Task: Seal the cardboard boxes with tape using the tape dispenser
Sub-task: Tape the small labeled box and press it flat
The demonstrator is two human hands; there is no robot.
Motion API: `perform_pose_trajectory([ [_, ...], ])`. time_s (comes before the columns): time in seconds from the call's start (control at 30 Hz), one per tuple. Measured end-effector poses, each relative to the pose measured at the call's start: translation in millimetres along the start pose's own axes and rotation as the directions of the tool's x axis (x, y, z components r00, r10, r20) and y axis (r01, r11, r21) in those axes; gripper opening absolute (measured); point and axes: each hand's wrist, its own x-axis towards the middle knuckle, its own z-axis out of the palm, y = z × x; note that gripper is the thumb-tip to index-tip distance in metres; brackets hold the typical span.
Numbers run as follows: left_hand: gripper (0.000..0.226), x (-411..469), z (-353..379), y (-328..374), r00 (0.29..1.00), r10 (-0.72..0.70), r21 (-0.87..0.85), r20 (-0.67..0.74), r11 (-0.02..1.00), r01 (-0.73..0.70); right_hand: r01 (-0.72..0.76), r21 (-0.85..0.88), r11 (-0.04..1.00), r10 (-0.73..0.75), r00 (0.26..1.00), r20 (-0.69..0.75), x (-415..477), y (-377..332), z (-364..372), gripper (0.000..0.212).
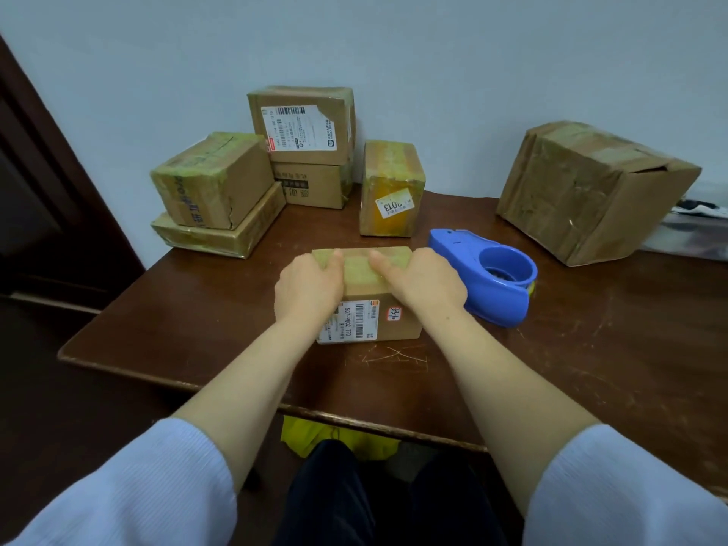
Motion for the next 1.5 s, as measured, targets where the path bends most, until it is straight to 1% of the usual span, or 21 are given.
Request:
perform_pose_trajectory([
  [0.1, 0.04, 4.0, -5.4, -2.7, 1.0, -0.006, -0.066, 0.006, 0.998, 0.006, 0.071, 0.04, 0.997, -0.071, 0.997, -0.011, 9.2, 10.5, 1.2, 0.049],
  [0.17, 0.033, 6.2, -9.5, -5.5, 0.998, -0.021, -0.206, 0.053, 0.978, 0.032, 0.094, 0.12, 0.988, -0.095, 0.995, 0.004, 11.5, 16.0, -1.7, 0.046],
  [0.23, 0.03, 6.1, -11.9, -6.6, 0.991, -0.064, -0.395, 0.114, 0.913, 0.104, 0.038, 0.255, 0.966, -0.051, 0.998, 0.047, 12.2, 17.6, -6.5, 0.045],
  [0.3, 0.034, 3.1, -10.2, -6.8, 0.981, -0.097, -0.484, 0.167, 0.859, 0.167, 0.006, 0.237, 0.972, -0.028, 0.995, 0.091, 10.0, 15.0, -9.6, 0.043],
  [0.4, 0.069, -5.0, -1.1, -6.1, 0.987, -0.077, -0.366, 0.14, 0.922, 0.124, 0.04, 0.014, 0.999, -0.041, 0.996, 0.079, 1.5, 6.5, -5.7, 0.066],
  [0.43, 0.072, -7.4, 1.1, -6.8, 0.993, -0.051, -0.324, 0.106, 0.942, 0.083, 0.043, -0.007, 0.999, -0.042, 0.997, 0.071, -1.7, 5.1, -2.5, 0.074],
  [0.5, 0.057, -9.8, 2.7, -9.8, 0.999, 0.01, -0.293, 0.033, 0.956, 0.0, 0.027, 0.03, 0.999, -0.029, 0.998, 0.06, -6.0, 3.4, 1.5, 0.081],
  [0.63, 0.031, -11.0, -0.9, -11.4, 0.999, 0.053, -0.278, 0.009, 0.959, -0.048, 0.136, 0.045, 0.99, -0.137, 0.99, 0.018, 1.0, 13.0, -3.2, 0.053],
  [0.7, 0.023, -9.4, -3.7, -13.7, 0.999, 0.016, -0.391, 0.037, 0.92, 0.0, 0.171, 0.143, 0.975, -0.179, 0.983, 0.043, 3.2, 20.6, -7.8, 0.048],
  [0.77, 0.027, -6.1, -6.8, -16.5, 0.997, -0.05, -0.513, 0.065, 0.855, 0.076, 0.108, 0.3, 0.948, -0.13, 0.99, 0.054, 6.5, 26.9, -10.2, 0.04],
  [0.83, 0.025, -1.4, -9.0, -17.4, 0.992, -0.089, -0.551, 0.093, 0.825, 0.126, -0.033, 0.424, 0.905, -0.011, 0.995, 0.101, 8.6, 26.6, -13.7, 0.026],
  [0.87, 0.021, 1.4, -8.6, -16.1, 0.99, -0.101, -0.549, 0.097, 0.824, 0.138, -0.067, 0.422, 0.904, 0.02, 0.993, 0.115, 9.4, 23.9, -15.3, 0.026],
  [0.9, 0.026, 3.1, -8.1, -11.6, 0.988, -0.109, -0.514, 0.112, 0.845, 0.152, -0.059, 0.348, 0.936, 0.014, 0.992, 0.129, 9.4, 19.9, -16.9, 0.032],
  [1.0, 0.083, 2.4, -4.8, 2.6, 0.982, -0.085, -0.249, 0.17, 0.96, 0.126, 0.056, -0.019, 0.998, -0.052, 0.987, 0.149, 5.9, 2.6, -18.0, 0.057],
  [1.03, 0.091, 3.0, -4.4, 5.1, 0.983, -0.082, -0.182, 0.166, 0.977, 0.112, 0.075, -0.089, 0.993, -0.061, 0.987, 0.147, 5.7, -2.4, -17.5, 0.058],
  [1.07, 0.091, 3.8, -4.6, 5.8, 0.987, -0.068, -0.157, 0.149, 0.983, 0.091, 0.089, -0.128, 0.988, -0.071, 0.988, 0.137, 7.5, -4.9, -16.2, 0.057],
  [1.17, 0.062, 2.8, -4.9, 0.3, 0.996, -0.043, -0.196, 0.082, 0.979, 0.058, 0.112, -0.123, 0.986, -0.101, 0.991, 0.093, 15.3, 4.2, -14.1, 0.052],
  [1.3, 0.047, 1.6, -4.5, -7.5, 0.993, -0.093, -0.414, 0.068, 0.903, 0.113, 0.135, -0.007, 0.991, -0.135, 0.991, 0.008, 11.0, 19.6, -12.9, 0.05],
  [1.4, 0.048, 1.2, -6.1, -7.9, 0.981, -0.11, -0.567, 0.161, 0.803, 0.183, 0.087, 0.085, 0.993, -0.089, 0.996, 0.024, 8.8, 22.2, -18.7, 0.048],
  [1.43, 0.052, -1.1, -5.8, -8.1, 0.984, -0.099, -0.58, 0.151, 0.797, 0.169, 0.068, 0.104, 0.992, -0.071, 0.997, 0.025, 8.0, 21.6, -20.5, 0.048],
  [1.5, 0.059, -6.1, -3.4, -11.3, 0.999, -0.024, -0.469, 0.027, 0.883, 0.034, 0.065, 0.025, 0.998, -0.065, 0.998, 0.017, 4.3, 17.9, -20.4, 0.049],
])
